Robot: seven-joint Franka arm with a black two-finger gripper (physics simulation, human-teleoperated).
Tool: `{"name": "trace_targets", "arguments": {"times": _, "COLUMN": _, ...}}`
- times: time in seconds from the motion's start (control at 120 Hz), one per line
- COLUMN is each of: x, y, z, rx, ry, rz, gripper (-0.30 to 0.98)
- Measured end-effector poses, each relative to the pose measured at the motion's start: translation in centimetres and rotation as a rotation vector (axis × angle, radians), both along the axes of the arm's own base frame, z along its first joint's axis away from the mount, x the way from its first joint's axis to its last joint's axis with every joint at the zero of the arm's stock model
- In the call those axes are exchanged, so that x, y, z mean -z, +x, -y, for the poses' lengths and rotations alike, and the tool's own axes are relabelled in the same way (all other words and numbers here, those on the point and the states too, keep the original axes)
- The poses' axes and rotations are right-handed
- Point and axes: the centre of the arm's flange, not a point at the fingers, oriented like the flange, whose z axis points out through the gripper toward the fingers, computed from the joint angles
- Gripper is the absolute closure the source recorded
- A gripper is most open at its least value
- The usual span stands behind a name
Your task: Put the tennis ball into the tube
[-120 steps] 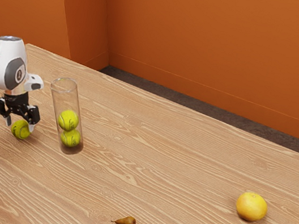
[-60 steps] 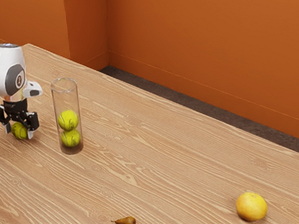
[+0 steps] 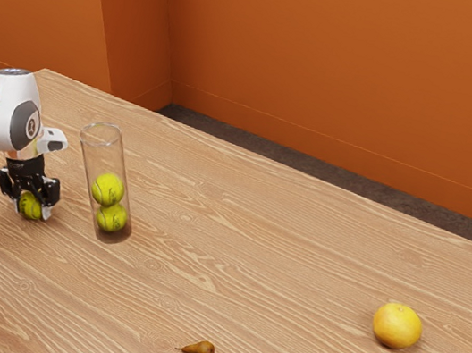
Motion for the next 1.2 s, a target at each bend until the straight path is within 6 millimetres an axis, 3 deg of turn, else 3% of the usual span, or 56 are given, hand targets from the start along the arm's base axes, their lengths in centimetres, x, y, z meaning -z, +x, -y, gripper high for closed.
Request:
{"name": "trace_targets", "arguments": {"times": 0.175, "x": -2.3, "y": 0.6, "z": 0.7, "rx": 0.02, "ry": 0.009, "rz": 0.034, "gripper": 0.3}}
{"name": "trace_targets", "arguments": {"times": 0.45, "x": -18.9, "y": 2.2, "z": 4.8, "rx": 0.124, "ry": 0.001, "rz": 0.205, "gripper": 0.33}}
{"name": "trace_targets", "arguments": {"times": 0.65, "x": -25.7, "y": 4.4, "z": 8.2, "rx": 0.216, "ry": 0.009, "rz": 0.232, "gripper": 0.34}}
{"name": "trace_targets", "arguments": {"times": 0.792, "x": -27.0, "y": 5.1, "z": 11.4, "rx": 0.278, "ry": -0.005, "rz": 0.219, "gripper": 0.34}}
{"name": "trace_targets", "arguments": {"times": 1.2, "x": -27.1, "y": 4.6, "z": 14.0, "rx": 0.324, "ry": -0.034, "rz": 0.189, "gripper": 0.35}}
